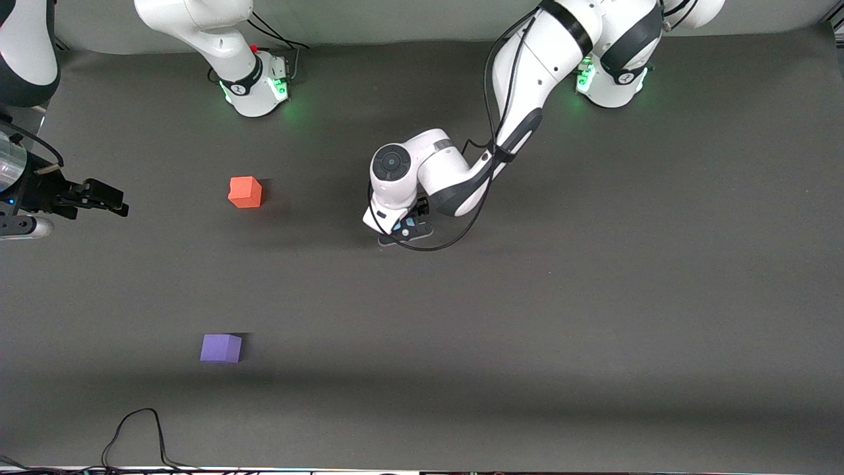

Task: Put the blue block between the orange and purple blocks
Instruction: 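Carry the blue block with the left gripper toward the table's middle, then release the blue block with the left gripper while the right gripper approaches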

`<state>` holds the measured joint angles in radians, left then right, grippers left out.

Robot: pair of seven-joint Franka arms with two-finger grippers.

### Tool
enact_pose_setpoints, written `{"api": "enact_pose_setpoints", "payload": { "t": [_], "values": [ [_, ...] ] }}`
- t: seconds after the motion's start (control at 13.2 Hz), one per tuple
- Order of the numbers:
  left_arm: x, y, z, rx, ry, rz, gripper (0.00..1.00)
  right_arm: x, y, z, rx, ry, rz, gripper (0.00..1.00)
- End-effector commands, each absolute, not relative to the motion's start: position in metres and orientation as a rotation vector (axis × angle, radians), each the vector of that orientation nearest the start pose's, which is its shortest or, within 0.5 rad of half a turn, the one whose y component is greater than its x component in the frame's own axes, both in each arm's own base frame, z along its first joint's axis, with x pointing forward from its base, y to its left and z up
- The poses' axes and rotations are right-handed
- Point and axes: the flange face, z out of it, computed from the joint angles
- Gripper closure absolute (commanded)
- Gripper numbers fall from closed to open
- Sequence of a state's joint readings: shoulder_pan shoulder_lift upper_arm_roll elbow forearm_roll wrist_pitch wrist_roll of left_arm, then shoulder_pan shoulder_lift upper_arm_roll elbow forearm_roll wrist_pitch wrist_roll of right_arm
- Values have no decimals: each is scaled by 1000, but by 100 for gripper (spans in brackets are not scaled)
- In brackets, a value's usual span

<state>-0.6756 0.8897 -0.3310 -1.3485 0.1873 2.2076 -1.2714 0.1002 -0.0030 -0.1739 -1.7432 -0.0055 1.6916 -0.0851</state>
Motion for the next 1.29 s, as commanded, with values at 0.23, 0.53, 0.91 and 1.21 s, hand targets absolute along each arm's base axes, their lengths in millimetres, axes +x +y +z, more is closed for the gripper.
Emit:
{"api": "enact_pose_setpoints", "payload": {
  "t": [0.23,0.53,0.91,1.21],
  "values": [
    [529,-477,372,-3099,-544,135,0,561,18,546,-3130,-176,40,0],
    [560,-292,477,-3063,-337,97,0,580,97,491,-3041,-313,117,0],
    [552,-103,516,-3056,-221,104,0,575,237,410,-3051,-556,152,0],
    [544,-51,550,-3046,-112,79,0,543,347,368,-3042,-775,207,0]
  ]
}}
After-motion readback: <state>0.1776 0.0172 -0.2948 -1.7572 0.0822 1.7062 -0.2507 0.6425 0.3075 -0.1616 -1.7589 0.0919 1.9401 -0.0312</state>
